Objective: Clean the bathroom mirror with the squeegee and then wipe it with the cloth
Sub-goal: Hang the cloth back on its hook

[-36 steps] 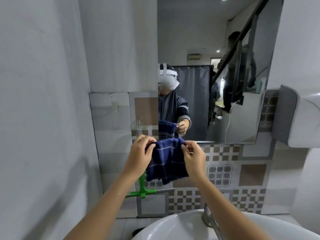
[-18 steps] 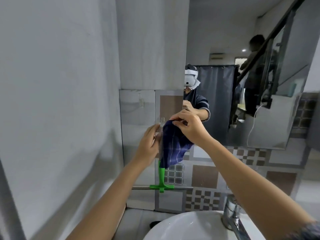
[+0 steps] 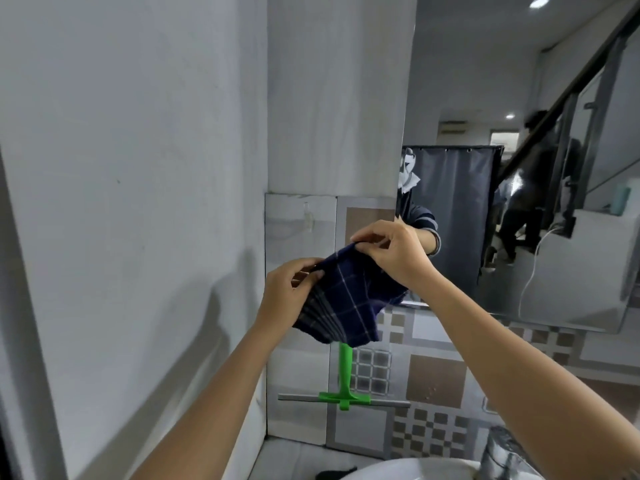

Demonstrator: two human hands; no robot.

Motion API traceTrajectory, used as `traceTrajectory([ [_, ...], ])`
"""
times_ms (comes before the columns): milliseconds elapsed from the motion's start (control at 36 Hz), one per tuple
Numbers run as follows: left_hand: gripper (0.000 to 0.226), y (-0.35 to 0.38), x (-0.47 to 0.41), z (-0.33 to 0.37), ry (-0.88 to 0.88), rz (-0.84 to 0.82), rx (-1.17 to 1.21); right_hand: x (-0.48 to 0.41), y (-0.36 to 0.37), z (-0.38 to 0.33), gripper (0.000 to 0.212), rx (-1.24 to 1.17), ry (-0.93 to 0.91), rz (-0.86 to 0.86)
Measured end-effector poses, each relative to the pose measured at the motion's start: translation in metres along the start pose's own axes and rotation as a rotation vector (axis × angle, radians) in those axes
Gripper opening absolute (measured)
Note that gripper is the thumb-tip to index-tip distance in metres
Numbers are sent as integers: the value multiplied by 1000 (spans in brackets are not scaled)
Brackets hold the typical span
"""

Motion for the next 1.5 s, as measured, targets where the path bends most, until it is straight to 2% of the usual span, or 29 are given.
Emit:
traceTrajectory([
  [306, 18, -28, -85, -11, 20, 215, -109, -66, 21, -14, 7, -65, 120, 233],
  [472, 21, -30, -132, -21, 50, 247, -184, -109, 36, -23, 13, 64, 64, 320],
  [694, 26, -21, -146, -58, 121, 244, -272, -110, 71, 2, 19, 187, 42, 272],
  [806, 26, -14, -136, -73, 111, 273, -173, -97, 83, 14, 20, 177, 40, 245],
  [944, 15, -13, -131, -80, 30, 289, -72, -85, 88, 18, 24, 118, 46, 239],
  [1222, 22, -23, -123, -72, -158, 102, 194, -77, 88, 20, 19, -29, 153, 154],
  [1361, 19, -21, -106, -61, -204, 0, 388, -72, 91, 12, 27, -297, 268, 61],
  [1500, 24, -21, -102, -60, -200, -58, 441, -72, 100, 14, 35, -311, 305, 23],
])
Point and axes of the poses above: each hand's wrist, its own x-axis away from the middle knuckle, its own y-axis out of the palm, z = x × y, the point moved 4 cm from there along -x, towards the middle knuckle, and after that the axes turned 5 degrees about y, right-handed, at the moved point
